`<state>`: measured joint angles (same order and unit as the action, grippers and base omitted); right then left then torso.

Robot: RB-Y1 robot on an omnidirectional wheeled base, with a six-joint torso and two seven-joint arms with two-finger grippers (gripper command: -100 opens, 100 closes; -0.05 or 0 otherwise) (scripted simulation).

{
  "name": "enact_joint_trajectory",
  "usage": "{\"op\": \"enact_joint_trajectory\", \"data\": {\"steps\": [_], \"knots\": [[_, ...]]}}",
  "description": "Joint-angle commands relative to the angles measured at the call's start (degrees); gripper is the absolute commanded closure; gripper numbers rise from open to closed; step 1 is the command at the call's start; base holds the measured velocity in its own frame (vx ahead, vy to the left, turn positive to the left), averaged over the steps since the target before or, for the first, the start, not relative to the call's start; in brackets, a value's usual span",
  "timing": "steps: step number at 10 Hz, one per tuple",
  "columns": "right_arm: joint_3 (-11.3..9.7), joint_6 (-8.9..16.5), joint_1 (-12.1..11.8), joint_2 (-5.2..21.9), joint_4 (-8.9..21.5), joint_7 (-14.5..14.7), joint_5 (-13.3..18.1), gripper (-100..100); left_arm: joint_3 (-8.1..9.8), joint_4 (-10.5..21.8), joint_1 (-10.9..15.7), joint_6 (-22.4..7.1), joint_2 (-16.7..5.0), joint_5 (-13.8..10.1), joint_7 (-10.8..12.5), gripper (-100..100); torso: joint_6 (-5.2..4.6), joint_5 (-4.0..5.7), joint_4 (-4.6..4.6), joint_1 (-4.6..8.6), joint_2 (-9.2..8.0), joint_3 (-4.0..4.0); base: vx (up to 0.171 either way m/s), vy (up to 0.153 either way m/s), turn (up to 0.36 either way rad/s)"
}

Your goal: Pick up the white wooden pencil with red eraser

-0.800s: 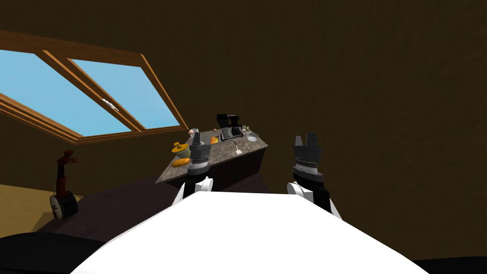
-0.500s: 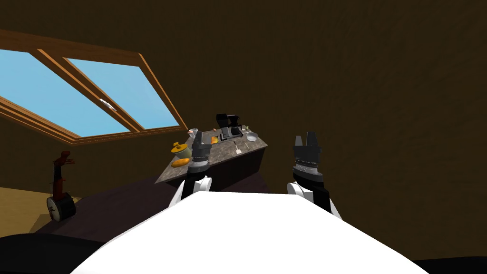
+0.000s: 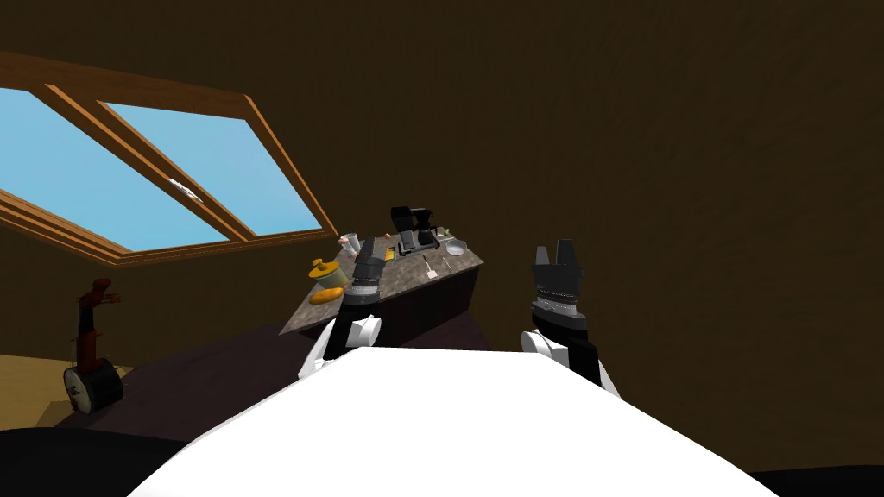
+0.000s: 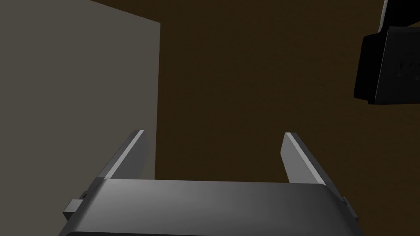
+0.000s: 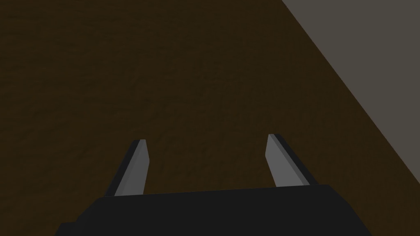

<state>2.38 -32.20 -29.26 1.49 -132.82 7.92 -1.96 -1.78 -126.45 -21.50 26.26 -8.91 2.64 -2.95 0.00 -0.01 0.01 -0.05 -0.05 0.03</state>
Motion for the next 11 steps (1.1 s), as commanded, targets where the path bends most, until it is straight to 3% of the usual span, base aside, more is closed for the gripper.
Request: {"op": "enact_joint_trajectory", "data": {"steps": [1, 4, 5, 7, 10, 11], "knots": [[0.0, 0.0, 0.0, 0.0, 0.0, 0.0, 0.0, 0, 0.64, 0.92, 1.84, -2.86, -1.92, -1.32, -1.14, -100, 0.0, 0.0, 0.0, 0.0, 0.0, 0.0, -0.019, 0.003, -0.059], [0.0, 0.0, 0.0, 0.0, 0.0, 0.0, 0.0, 0, 1.04, 1.54, 3.31, -7.53, -3.54, -2.51, -2.26, -100, -0.01, 0.01, 0.0, 0.02, 0.0, 0.0, -0.016, 0.004, -0.044], [0.0, 0.0, 0.0, 0.0, 0.0, 0.0, 0.0, 0, 1.43, 2.24, 4.87, -9.06, -5.19, -3.8, -3.43, -100, 0.0, 0.0, 0.0, 0.02, 0.0, 0.0, -0.021, 0.001, -0.084], [0.0, 0.0, 0.0, 0.0, 0.0, 0.0, 0.0, 0, 1.43, 2.24, 4.87, -11.26, -5.19, -3.8, -3.43, -100, 0.01, 0.01, 0.0, 0.03, 0.0, 0.0, -0.013, 0.001, -0.017], [0.0, 0.0, 0.0, 0.0, 0.0, 0.0, 0.0, 0, 2.19, 3.88, 8.24, -16.52, -8.54, -6.63, -5.92, -100, 0.0, 0.01, 0.0, 0.05, 0.0, 0.0, -0.018, -0.002, -0.074], [0.0, 0.0, 0.0, 0.0, 0.0, 0.0, 0.0, 0, 2.19, 3.88, 8.24, -18.1, -8.54, -6.63, -5.92, -100, -0.01, 0.01, 0.0, 0.04, -0.01, 0.0, -0.02, 0.001, -0.057]]}}
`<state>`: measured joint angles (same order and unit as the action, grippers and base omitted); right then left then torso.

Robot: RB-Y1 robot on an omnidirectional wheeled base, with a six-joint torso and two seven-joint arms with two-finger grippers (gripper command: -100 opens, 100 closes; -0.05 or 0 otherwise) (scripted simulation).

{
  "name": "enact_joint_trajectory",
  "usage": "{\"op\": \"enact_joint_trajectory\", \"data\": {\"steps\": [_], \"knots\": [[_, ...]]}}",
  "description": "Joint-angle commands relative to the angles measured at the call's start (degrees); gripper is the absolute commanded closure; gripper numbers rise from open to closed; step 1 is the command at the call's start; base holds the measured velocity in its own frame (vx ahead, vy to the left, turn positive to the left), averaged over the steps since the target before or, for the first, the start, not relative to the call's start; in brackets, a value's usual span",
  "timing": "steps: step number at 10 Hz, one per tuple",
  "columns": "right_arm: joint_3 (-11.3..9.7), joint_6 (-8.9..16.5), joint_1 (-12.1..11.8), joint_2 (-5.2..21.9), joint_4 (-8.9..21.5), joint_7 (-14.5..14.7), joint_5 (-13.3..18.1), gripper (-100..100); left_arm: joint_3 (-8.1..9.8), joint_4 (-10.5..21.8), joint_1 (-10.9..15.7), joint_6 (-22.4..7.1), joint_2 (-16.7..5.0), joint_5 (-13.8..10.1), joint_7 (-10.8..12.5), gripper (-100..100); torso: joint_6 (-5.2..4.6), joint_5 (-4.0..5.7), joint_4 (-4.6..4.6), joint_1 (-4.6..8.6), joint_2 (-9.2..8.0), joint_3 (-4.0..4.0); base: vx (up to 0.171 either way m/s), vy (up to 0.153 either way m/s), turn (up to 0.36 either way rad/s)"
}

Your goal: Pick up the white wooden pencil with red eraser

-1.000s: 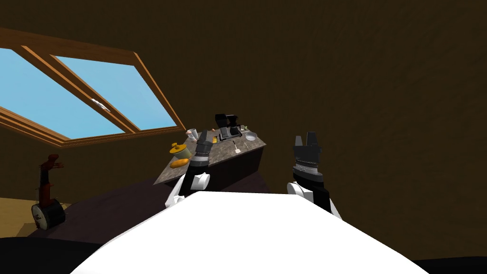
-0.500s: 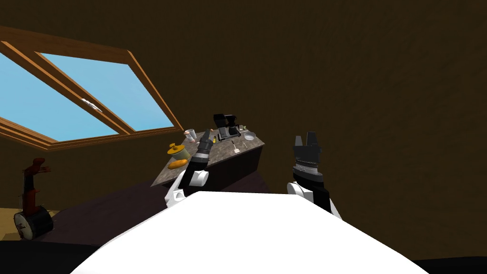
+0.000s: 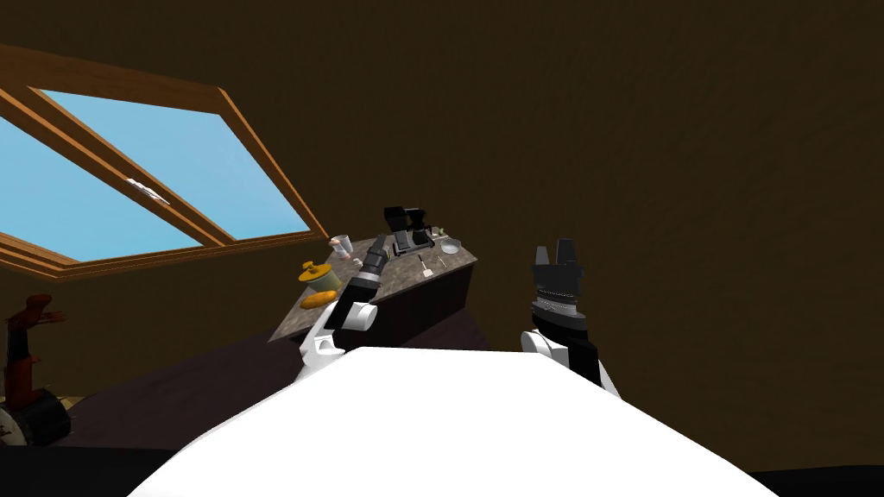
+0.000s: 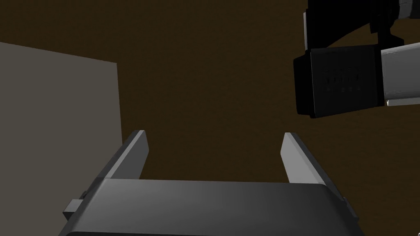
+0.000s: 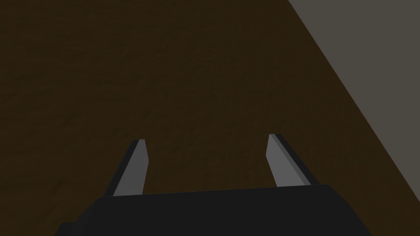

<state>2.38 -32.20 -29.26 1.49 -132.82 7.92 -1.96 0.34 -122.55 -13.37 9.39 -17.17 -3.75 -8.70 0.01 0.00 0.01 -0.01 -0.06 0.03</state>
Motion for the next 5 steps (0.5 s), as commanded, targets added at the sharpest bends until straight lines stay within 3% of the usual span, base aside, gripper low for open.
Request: {"op": "enact_joint_trajectory", "data": {"steps": [1, 2, 4, 5], "knots": [[0.0, 0.0, 0.0, 0.0, 0.0, 0.0, 0.0, 0, 0.08, -0.02, 0.12, -2.39, -0.28, -0.24, -0.17, -100, 0.0, 0.0, 0.0, 0.0, 0.0, 0.0, -0.009, 0.001, 0.004], [0.0, 0.0, 0.0, 0.0, 0.0, 0.0, 0.0, 0, 0.45, 0.91, 1.93, -4.37, -1.97, -1.75, -1.46, -100, 0.01, 0.0, 0.0, 0.0, 0.02, -0.01, -0.014, -0.005, -0.09], [0.0, 0.0, 0.0, 0.0, 0.0, 0.0, 0.0, 0, 0.45, 0.91, 1.93, -6.66, -1.97, -1.75, -1.46, -100, 0.0, 0.0, 0.0, 0.01, 0.02, -0.01, -0.011, 0.0, -0.027], [0.0, 0.0, 0.0, 0.0, 0.0, 0.0, 0.0, 0, 0.8, 1.92, 3.81, -8.75, -3.63, -3.32, -2.76, -100, 0.01, 0.0, -0.01, 0.0, 0.03, -0.02, -0.012, -0.007, -0.106]]}}
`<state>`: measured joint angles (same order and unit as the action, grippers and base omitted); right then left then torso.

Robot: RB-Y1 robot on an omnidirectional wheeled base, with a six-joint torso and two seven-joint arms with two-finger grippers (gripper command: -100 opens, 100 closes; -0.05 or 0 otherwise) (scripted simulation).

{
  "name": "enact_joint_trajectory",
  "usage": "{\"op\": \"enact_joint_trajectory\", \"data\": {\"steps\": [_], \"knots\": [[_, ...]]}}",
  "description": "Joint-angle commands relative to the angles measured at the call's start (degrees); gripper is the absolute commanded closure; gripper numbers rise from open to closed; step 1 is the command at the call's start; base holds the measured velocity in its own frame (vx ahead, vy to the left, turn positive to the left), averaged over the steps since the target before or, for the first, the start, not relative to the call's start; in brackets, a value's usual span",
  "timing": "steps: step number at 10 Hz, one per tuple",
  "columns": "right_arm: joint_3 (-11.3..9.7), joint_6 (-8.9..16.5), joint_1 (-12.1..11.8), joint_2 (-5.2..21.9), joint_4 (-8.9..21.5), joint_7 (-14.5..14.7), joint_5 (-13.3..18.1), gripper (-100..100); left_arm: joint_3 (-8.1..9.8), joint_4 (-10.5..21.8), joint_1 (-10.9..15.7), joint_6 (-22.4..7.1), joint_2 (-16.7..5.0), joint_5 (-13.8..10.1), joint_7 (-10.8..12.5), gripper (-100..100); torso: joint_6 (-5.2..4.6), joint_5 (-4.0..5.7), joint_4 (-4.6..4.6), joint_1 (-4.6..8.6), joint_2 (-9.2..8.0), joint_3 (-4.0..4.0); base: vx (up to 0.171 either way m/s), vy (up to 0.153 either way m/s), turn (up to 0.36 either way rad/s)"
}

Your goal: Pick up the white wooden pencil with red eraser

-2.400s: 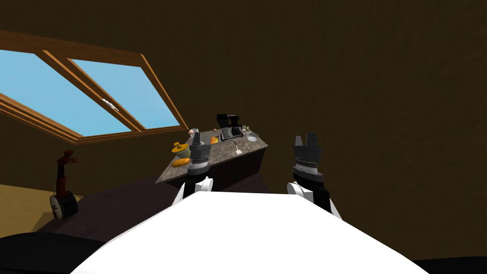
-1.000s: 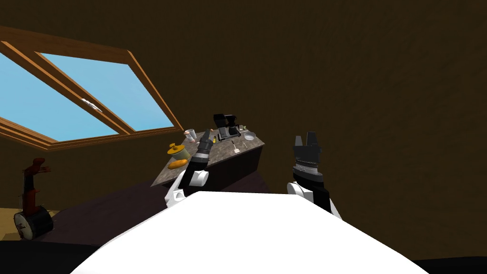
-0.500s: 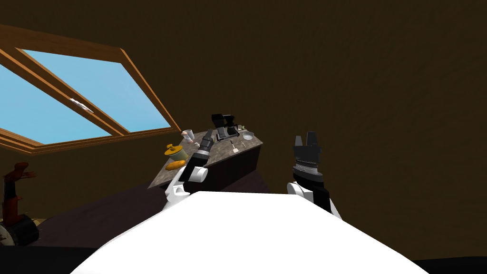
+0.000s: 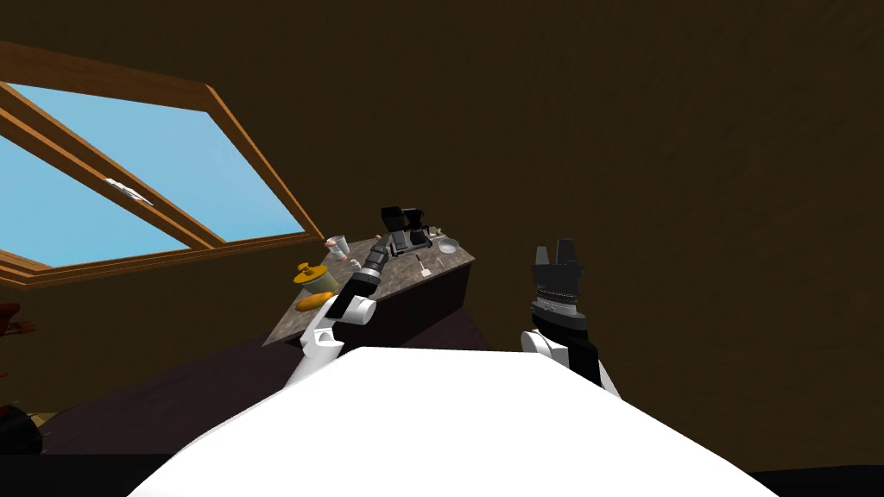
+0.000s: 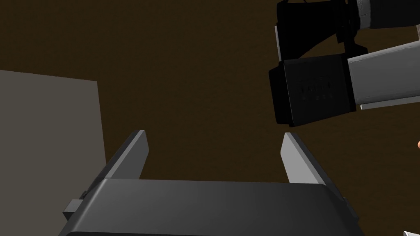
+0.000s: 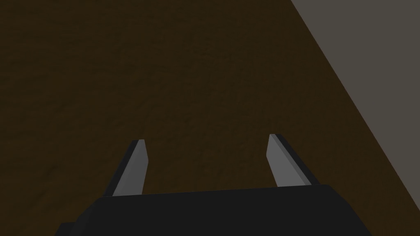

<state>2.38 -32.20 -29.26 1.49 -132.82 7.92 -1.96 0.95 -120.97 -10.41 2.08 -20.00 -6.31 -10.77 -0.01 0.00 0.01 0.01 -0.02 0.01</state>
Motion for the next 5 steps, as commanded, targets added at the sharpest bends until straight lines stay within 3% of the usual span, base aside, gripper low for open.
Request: {"op": "enact_joint_trajectory", "data": {"steps": [1, 2, 3, 5], "knots": [[0.0, 0.0, 0.0, 0.0, 0.0, 0.0, 0.0, 0, 0.19, 0.34, 0.85, -2.86, -0.8, -0.77, -0.69, -100, 0.0, 0.0, 0.0, 0.0, 0.0, 0.0, -0.01, -0.002, -0.059], [0.0, 0.0, -0.01, 0.0, 0.0, 0.0, 0.0, 0, 0.19, 0.34, 0.85, -3.77, -0.8, -0.77, -0.69, -100, 0.03, 0.0, 0.0, -0.01, 0.01, 0.0, 0.0, 0.0, 0.0], [0.0, 0.0, -0.01, 0.0, 0.0, 0.0, 0.0, 0, 0.52, 1.42, 2.8, -5.96, -2.44, -2.38, -1.98, -100, 0.03, -0.01, -0.01, -0.02, 0.02, -0.01, 0.009, -0.008, -0.049], [0.0, 0.0, -0.01, 0.0, 0.0, 0.0, 0.0, 0, 0.52, 1.42, 2.8, -8.32, -2.44, -2.38, -1.98, -100, 0.02, 0.0, -0.02, 0.02, 0.07, -0.04, 0.007, -0.007, -0.038]]}}
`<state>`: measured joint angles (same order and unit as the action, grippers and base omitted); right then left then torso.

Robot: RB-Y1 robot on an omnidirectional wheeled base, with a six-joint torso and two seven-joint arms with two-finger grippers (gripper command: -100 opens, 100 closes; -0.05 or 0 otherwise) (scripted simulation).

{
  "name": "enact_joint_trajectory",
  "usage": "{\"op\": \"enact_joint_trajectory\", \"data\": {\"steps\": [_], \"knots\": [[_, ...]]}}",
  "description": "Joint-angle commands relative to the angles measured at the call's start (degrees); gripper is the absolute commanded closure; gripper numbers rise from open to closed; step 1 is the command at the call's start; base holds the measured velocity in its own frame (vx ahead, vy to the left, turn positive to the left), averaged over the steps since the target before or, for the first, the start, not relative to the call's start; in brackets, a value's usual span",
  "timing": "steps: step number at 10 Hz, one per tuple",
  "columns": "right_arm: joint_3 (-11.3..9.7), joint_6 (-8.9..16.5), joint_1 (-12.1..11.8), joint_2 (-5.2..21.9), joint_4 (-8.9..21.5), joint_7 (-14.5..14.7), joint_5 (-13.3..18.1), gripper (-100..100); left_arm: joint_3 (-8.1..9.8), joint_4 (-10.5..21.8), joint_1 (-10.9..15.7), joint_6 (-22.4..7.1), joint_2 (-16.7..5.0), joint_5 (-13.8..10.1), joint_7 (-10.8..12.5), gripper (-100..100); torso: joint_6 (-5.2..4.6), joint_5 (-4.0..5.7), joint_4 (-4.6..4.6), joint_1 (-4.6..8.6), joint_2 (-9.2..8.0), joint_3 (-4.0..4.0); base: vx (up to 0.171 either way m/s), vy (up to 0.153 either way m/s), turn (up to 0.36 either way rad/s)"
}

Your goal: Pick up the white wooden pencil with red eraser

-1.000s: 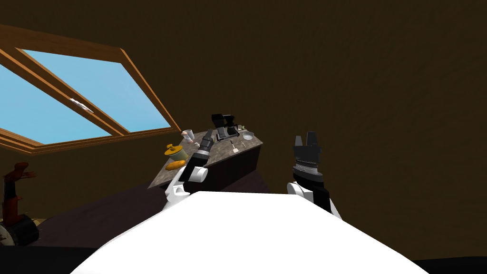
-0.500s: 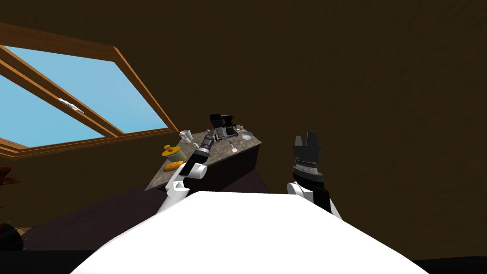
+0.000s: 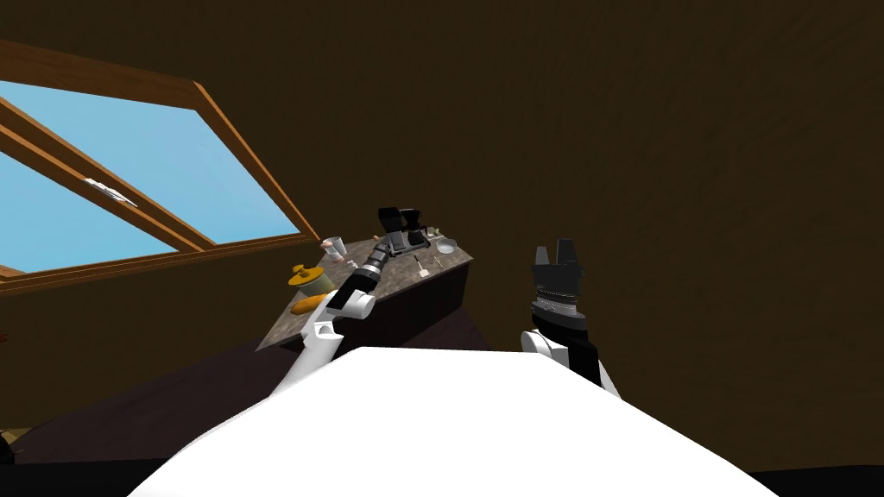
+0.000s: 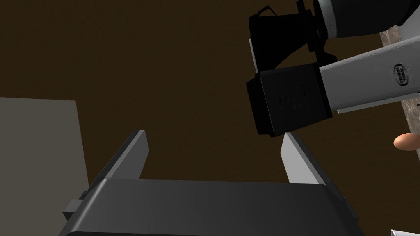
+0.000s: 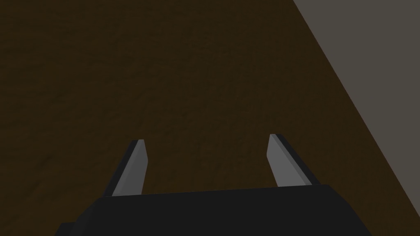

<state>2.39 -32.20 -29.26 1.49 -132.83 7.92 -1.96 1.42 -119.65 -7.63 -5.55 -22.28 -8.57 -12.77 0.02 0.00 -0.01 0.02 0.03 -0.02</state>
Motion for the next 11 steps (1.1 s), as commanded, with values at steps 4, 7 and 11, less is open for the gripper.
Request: {"op": "enact_joint_trajectory", "data": {"steps": [4, 7, 11], "knots": [[0.0, 0.0, 0.0, 0.0, 0.0, 0.0, 0.0, 0, 0.61, 2.49, 4.05, -7.35, -3.26, -3.43, -2.49, -100, 0.0, 0.0, 0.0, -0.01, 0.0, 0.0, 0.009, -0.008, -0.054], [0.0, 0.0, 0.0, 0.0, 0.0, 0.0, 0.0, 0, 0.81, 3.81, 6.11, -11.88, -4.7, -5.12, -3.67, -100, 0.0, 0.0, 0.0, 0.0, 0.0, 0.0, 0.008, -0.008, -0.054], [0.0, 0.0, 0.0, 0.0, 0.0, 0.0, 0.0, 0, 0.95, 5.22, 8.18, -18.18, -6.06, -6.83, -4.79, -100, -0.03, 0.01, -0.01, 0.04, 0.04, -0.02, 0.009, -0.008, -0.069]]}}
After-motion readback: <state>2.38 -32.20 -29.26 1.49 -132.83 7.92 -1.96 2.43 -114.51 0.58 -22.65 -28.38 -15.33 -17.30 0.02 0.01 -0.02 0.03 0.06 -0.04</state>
